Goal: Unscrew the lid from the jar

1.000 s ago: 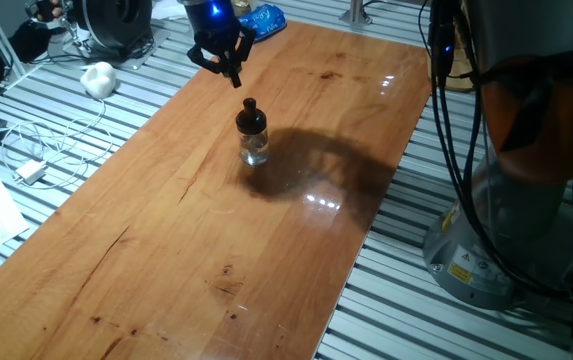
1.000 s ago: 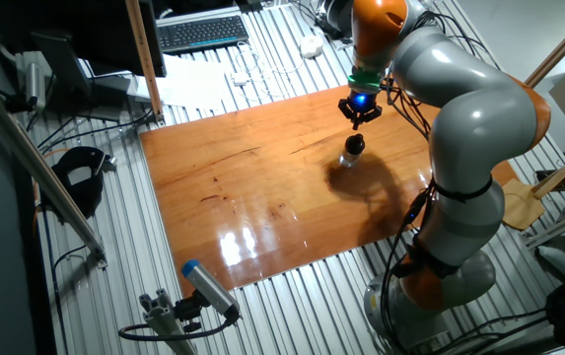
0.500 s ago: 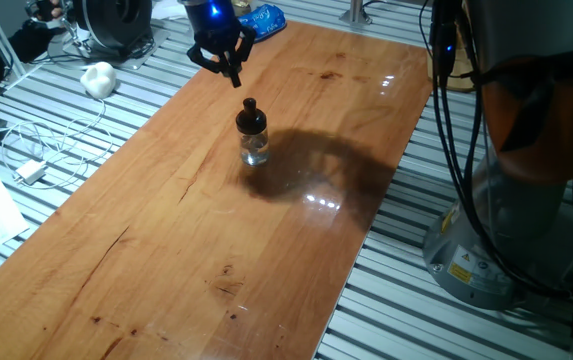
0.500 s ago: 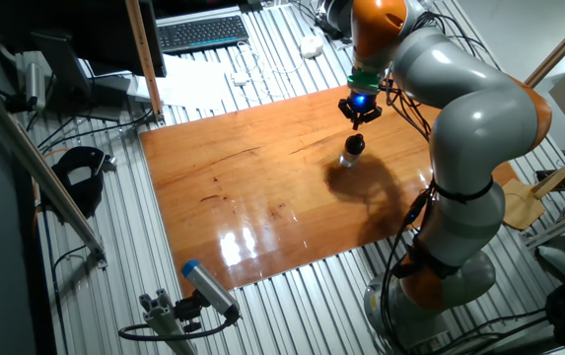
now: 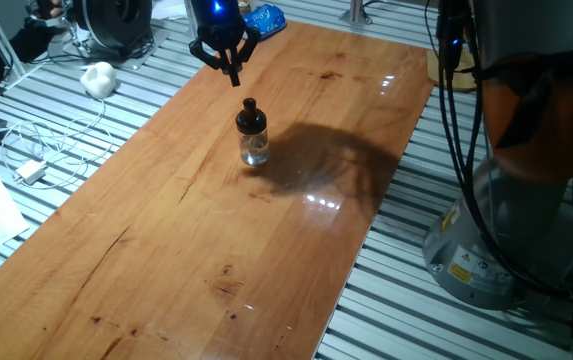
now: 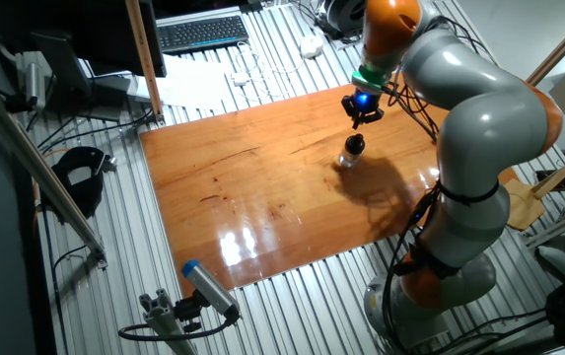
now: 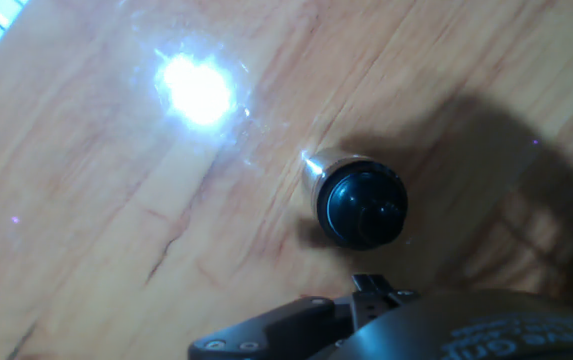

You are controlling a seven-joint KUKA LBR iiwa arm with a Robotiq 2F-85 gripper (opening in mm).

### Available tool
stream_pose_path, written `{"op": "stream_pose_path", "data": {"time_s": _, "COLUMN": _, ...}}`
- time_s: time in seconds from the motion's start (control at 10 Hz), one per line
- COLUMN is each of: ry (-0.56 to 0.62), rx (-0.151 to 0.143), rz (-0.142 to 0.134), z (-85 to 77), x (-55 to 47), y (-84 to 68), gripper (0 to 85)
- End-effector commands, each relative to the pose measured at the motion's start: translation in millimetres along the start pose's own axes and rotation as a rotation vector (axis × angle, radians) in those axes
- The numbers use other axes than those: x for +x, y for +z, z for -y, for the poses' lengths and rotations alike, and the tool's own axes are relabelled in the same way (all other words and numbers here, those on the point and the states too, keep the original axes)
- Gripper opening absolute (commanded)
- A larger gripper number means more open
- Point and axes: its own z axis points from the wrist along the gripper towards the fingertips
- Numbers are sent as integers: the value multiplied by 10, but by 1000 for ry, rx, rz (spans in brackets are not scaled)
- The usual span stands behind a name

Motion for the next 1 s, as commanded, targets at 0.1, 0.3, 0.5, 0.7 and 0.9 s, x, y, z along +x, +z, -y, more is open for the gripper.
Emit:
{"op": "stream_pose_path", "data": {"time_s": 0.1, "ry": 124, "rx": 4, "rz": -7, "z": 0, "x": -1, "y": 1, "gripper": 0}}
{"op": "stream_pose_path", "data": {"time_s": 0.3, "ry": 233, "rx": -6, "rz": -17, "z": 0, "x": -1, "y": 1, "gripper": 0}}
{"op": "stream_pose_path", "data": {"time_s": 0.5, "ry": 268, "rx": -42, "rz": -54, "z": 0, "x": -1, "y": 1, "gripper": 0}}
{"op": "stream_pose_path", "data": {"time_s": 0.7, "ry": 274, "rx": -42, "rz": -44, "z": 0, "x": -1, "y": 1, "gripper": 0}}
{"op": "stream_pose_path", "data": {"time_s": 0.9, "ry": 297, "rx": -36, "rz": -49, "z": 0, "x": -1, "y": 1, "gripper": 0}}
